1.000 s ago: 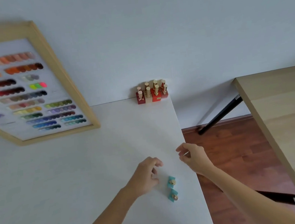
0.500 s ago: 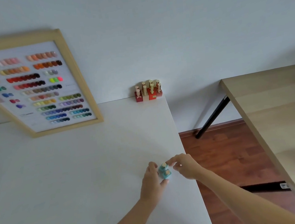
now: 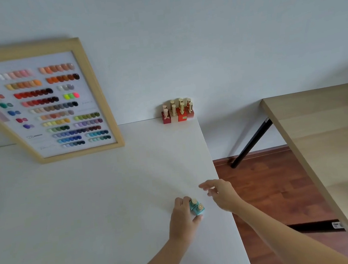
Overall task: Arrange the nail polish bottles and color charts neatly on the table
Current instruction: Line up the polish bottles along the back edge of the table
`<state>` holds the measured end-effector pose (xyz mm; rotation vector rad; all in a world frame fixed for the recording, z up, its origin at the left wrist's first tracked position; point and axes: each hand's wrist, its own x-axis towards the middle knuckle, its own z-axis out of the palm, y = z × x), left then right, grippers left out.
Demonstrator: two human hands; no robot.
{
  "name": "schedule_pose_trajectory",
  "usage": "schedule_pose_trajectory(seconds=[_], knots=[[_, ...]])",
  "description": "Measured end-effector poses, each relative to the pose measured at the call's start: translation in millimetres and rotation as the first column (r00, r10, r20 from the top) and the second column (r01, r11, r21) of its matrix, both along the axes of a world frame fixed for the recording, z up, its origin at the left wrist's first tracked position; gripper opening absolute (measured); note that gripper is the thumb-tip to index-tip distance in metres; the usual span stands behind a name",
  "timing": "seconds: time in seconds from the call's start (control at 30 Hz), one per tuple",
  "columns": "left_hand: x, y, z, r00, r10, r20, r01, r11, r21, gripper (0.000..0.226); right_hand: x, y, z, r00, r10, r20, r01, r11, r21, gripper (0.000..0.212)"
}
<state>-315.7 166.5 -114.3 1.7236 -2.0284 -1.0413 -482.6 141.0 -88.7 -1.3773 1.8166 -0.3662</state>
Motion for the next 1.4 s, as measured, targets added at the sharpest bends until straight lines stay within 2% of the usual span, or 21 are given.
schedule_pose_trajectory(seconds=[0.1, 0.2, 0.37, 0.47, 0.57, 0.8, 1.1, 1.17, 1.27, 1.4], knots=[[1, -3, -3, 0.999, -0.037, 0.009, 0.038, 0.999, -0.034, 0.04, -1, -21, 3, 0.996, -0.094, 0.004, 0.094, 0.993, -0.071, 0.04], [8, -9, -5, 0.995, -0.099, 0.004, 0.099, 0.993, -0.07, 0.035, 1, -49, 3, 0.992, -0.119, -0.05, 0.109, 0.981, -0.163, 0.035], [33, -52, 1, 0.995, -0.084, -0.051, 0.079, 0.993, -0.085, 0.034, 17, -101, -11, 0.981, 0.008, -0.194, -0.045, 0.982, -0.184, 0.043], [48, -104, 11, 0.998, -0.023, -0.063, 0.015, 0.993, -0.118, 0.037, 27, -122, -28, 0.919, 0.091, -0.384, -0.156, 0.978, -0.141, 0.05], [54, -167, 18, 0.998, 0.018, -0.06, -0.027, 0.988, -0.155, 0.04, 34, -129, -48, 0.867, 0.142, -0.478, -0.191, 0.98, -0.056, 0.06], [49, -284, 15, 1.0, 0.007, 0.028, -0.001, 0.981, -0.194, 0.041, 36, -124, -77, 0.819, 0.078, -0.569, -0.176, 0.977, -0.12, 0.066], [43, -336, 0, 0.987, -0.132, 0.092, 0.146, 0.975, -0.165, 0.035, 36, -125, -80, 0.807, 0.058, -0.587, -0.17, 0.976, -0.138, 0.067], [42, -340, -1, 0.992, -0.111, 0.054, 0.119, 0.977, -0.177, 0.039, 36, -125, -80, 0.806, 0.06, -0.589, -0.171, 0.976, -0.134, 0.067], [37, -340, -1, 0.998, 0.014, -0.064, -0.025, 0.986, -0.163, 0.05, 36, -125, -79, 0.8, 0.06, -0.597, -0.173, 0.976, -0.134, 0.068], [26, -340, -5, 0.976, 0.156, -0.154, -0.178, 0.974, -0.142, 0.036, 36, -125, -78, 0.8, 0.059, -0.597, -0.177, 0.974, -0.141, 0.068]])
